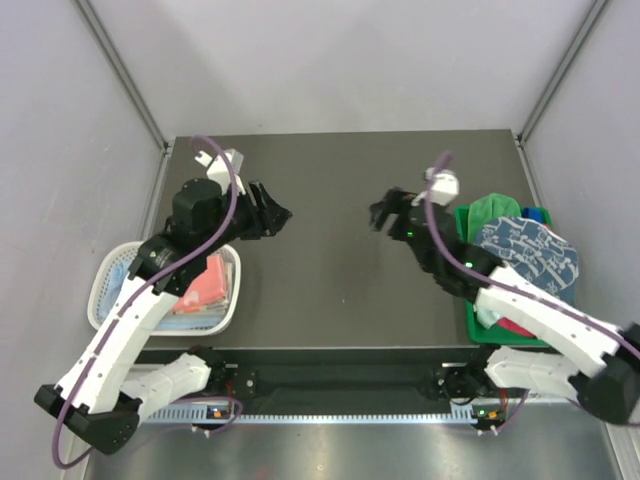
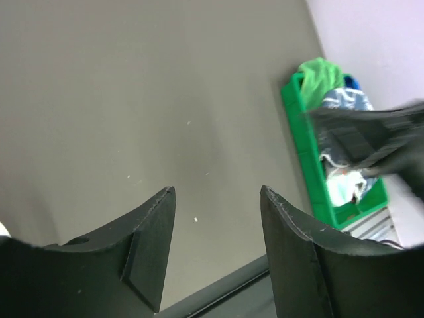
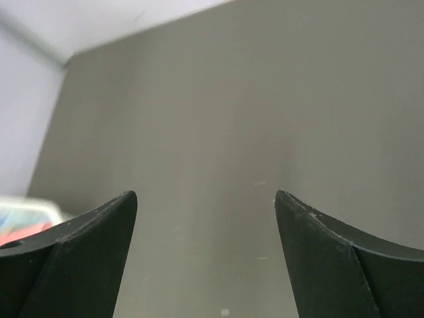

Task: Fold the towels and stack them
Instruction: Grab crumpled towel

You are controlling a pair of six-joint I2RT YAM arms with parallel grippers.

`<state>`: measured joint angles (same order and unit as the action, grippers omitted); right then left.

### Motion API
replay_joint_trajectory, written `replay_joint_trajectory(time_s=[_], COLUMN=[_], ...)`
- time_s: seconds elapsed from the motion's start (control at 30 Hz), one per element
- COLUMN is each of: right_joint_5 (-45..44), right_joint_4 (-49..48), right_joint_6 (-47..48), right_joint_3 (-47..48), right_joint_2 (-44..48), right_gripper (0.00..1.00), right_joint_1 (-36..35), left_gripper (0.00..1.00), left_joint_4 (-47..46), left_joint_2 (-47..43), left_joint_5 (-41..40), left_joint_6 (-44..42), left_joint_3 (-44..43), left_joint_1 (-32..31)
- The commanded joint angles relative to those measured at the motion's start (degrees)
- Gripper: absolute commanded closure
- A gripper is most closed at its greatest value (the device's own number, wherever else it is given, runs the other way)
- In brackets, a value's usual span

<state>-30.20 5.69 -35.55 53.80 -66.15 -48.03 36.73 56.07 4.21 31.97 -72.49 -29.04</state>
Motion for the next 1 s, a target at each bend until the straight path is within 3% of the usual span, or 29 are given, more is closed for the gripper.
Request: replay_joint_trajectory(time_s=[0.0,0.2,0.37,0.63,0.97], right_joint_5=[-11.27,-12.86,-11.73,-9.80,-6.99], right_joint_4=[17.04,37.86,47.28,45.73,36.68], right_joint_6=[-0.21,-3.54,-9.00,-10.15,-6.90], right_joint_3=[-2.29,-6.69,-7.31,-4.93,-8.54], right_joint_2=[10.30,24.55,25.98,18.96,14.65], right_gripper=[0.15,0.08,0.04,0.03,0.29], right_joint_1=[4.86,18.21,24.37,32.55,41.87], left_gripper=[0.41,0.43,0.43,0.43,0.43], left_joint_4=[-4.91,-7.98,-10.10,-11.33,-11.24], left_joint_2=[0.61,2.72,3.51,4.92,4.22], left_joint_5=[-0.52,3.43,4.67,6.34,6.52], left_joint_6=[-0.06,0.64,0.73,0.47,-0.33], left_joint_3=[4.01,10.07,12.02,12.64,12.63], left_joint_1=[0.12,-0.23,-0.41,-0.49,-0.49])
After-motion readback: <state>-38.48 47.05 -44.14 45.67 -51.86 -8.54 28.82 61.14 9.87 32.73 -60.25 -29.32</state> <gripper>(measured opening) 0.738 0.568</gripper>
